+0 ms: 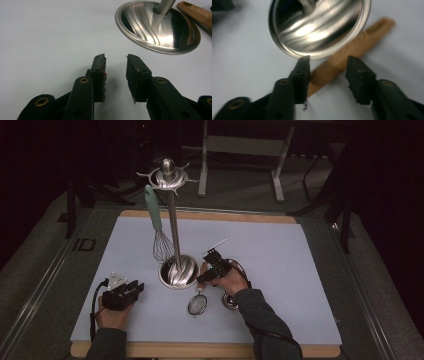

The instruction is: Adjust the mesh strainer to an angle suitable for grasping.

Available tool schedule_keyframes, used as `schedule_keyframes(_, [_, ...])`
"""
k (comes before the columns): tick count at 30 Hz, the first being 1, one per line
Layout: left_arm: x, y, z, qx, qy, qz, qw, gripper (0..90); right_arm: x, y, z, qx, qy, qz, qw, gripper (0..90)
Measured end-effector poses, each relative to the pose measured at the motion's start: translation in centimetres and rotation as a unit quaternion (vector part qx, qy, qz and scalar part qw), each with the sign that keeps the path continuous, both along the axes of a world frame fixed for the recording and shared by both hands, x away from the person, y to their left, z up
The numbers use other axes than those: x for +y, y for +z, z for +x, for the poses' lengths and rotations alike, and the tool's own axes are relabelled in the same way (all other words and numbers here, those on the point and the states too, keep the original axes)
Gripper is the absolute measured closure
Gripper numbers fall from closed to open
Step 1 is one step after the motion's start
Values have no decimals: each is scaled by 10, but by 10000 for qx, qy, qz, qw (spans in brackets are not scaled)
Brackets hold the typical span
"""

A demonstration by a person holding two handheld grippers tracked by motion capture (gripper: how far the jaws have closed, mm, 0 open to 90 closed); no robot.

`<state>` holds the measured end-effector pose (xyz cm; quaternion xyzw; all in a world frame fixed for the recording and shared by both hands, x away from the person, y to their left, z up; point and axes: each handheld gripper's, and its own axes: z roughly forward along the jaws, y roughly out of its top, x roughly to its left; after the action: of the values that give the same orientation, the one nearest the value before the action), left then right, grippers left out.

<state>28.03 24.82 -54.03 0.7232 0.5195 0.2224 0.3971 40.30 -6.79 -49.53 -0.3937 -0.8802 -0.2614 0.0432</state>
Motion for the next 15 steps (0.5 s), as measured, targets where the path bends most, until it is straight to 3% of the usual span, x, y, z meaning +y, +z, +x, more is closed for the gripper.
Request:
schedule_keyframes(3, [0, 0, 0, 1, -6, 8, 10000, 689, 0, -1, -2, 155, -160, 77, 9997, 520])
schedule_keyframes(15, [0, 0, 0, -3, 5, 1, 10000, 689, 3, 1, -1, 408, -342, 30, 9986, 555])
